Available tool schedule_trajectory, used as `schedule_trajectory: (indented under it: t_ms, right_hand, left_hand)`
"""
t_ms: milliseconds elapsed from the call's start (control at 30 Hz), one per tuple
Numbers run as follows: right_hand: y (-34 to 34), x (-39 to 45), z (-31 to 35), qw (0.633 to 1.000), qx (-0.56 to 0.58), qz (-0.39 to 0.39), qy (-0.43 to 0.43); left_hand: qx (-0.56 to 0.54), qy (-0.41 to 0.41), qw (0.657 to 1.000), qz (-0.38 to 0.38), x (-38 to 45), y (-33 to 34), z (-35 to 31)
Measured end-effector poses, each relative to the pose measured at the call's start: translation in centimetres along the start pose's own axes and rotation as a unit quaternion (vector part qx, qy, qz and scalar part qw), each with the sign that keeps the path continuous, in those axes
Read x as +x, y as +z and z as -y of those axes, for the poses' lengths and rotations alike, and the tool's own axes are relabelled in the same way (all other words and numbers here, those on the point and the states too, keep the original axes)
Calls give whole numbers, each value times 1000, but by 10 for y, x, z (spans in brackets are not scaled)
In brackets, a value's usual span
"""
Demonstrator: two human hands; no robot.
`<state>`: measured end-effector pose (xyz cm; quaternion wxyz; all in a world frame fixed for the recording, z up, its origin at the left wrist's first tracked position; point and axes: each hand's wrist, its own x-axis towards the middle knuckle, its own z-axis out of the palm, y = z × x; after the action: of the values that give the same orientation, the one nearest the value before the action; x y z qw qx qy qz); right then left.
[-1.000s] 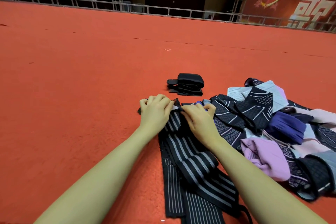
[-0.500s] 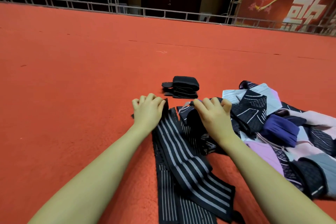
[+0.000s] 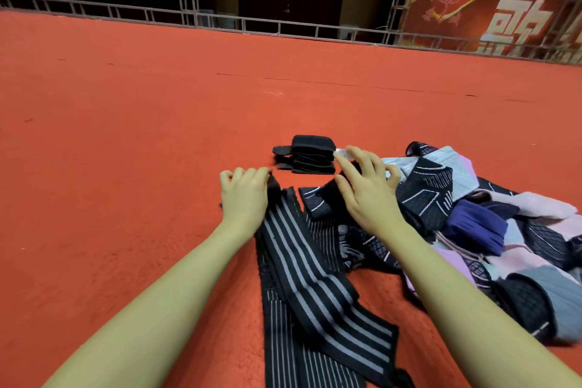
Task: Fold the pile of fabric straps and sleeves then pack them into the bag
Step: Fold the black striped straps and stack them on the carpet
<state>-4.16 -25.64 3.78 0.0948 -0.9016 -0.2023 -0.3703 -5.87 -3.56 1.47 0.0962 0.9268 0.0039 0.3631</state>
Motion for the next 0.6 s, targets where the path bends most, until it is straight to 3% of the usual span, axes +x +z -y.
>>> schedule_trajectory:
  t_ms: [67, 200, 367, 600]
  right_hand:
    - [-6, -8, 9, 999, 25, -14, -14]
    - [-17, -25, 24, 996, 31, 29, -83]
    - [-36, -49, 37, 985, 79, 126, -88]
    - [-58, -68, 58, 958, 7, 270, -96]
  left_hand:
    - [55, 9, 998, -12, -4, -4, 11]
    - [80, 33, 995, -56, -17, -14, 23]
    - [109, 33, 987, -110, -19, -37, 33]
    - [161, 38, 976, -141, -19, -72, 39]
